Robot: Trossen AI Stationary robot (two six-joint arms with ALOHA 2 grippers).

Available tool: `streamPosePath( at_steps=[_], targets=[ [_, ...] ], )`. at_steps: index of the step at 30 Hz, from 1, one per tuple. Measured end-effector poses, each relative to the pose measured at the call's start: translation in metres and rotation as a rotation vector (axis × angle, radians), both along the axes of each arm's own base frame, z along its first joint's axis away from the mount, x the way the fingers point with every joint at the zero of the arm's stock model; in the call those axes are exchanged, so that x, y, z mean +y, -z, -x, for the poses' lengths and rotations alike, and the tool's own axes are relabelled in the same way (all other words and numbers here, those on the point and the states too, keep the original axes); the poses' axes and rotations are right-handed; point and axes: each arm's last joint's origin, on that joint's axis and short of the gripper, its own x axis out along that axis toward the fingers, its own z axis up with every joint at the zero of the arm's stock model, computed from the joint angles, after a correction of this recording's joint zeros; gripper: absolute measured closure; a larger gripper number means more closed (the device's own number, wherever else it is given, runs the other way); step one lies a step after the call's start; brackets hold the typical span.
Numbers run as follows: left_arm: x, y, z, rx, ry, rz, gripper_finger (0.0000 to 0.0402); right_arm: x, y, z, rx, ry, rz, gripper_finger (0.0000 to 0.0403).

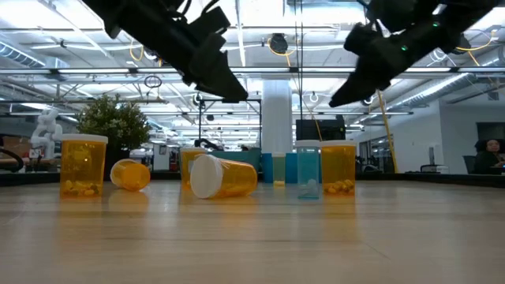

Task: Pick and place medicine bottles into bin by pill shape (circle, oval)
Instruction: Put the yellow tablet bottle into the blue bin

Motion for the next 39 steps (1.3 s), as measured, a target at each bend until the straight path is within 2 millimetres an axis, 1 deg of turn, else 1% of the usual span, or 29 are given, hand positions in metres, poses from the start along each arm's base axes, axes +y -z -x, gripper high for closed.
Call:
streamPosePath(
  at_steps=[3,6,10,12,16,18,20,25,30,34,36,39],
  targets=[
    [0.002,0.002,-0.007,-0.039,0.037,-0.005,0.0160,0.004,0.004,0.007,-0.003,-0.025,0.019,0.0188],
    [0.010,0.004,-0.015,-0.071,0.042,0.008,0.0160,0.006,0.006,0.011,-0.006,-0.028,0.022,0.0188],
    [0.025,0.002,-0.025,-0.057,0.008,0.011,0.0161,0.007,0.010,0.016,-0.005,-0.030,0.025,0.0188],
    [0.032,0.005,-0.029,-0.016,-0.011,0.013,0.0161,0.007,0.014,0.018,0.007,-0.031,0.023,0.0188],
    [0.039,0.007,-0.041,0.014,-0.036,0.025,0.0161,0.008,0.018,0.020,0.024,-0.044,0.043,0.0188],
    [0.042,0.008,-0.049,0.022,-0.047,0.037,0.0161,0.007,0.018,0.020,0.025,-0.045,0.066,0.0188],
    [0.046,0.010,-0.056,0.075,-0.075,0.067,0.0161,0.006,0.015,0.020,0.011,-0.026,0.095,0.0188],
    [0.057,0.005,-0.077,0.140,-0.162,0.203,0.0161,0.004,0.012,0.023,0.020,0.029,0.168,0.0188],
    [0.063,0.006,-0.093,0.151,-0.189,0.280,0.0161,0.004,0.009,0.025,0.006,0.052,0.208,0.0188],
    [0.066,0.003,-0.100,0.171,-0.251,0.322,0.0161,0.004,0.006,0.026,-0.011,0.050,0.219,0.0188],
    [0.069,0.004,-0.099,0.198,-0.293,0.320,0.0161,0.004,0.005,0.027,-0.019,0.052,0.220,0.0188],
    [0.072,0.002,-0.102,0.168,-0.326,0.356,0.0161,0.005,0.004,0.028,-0.027,0.053,0.220,0.0188]
  ],
)
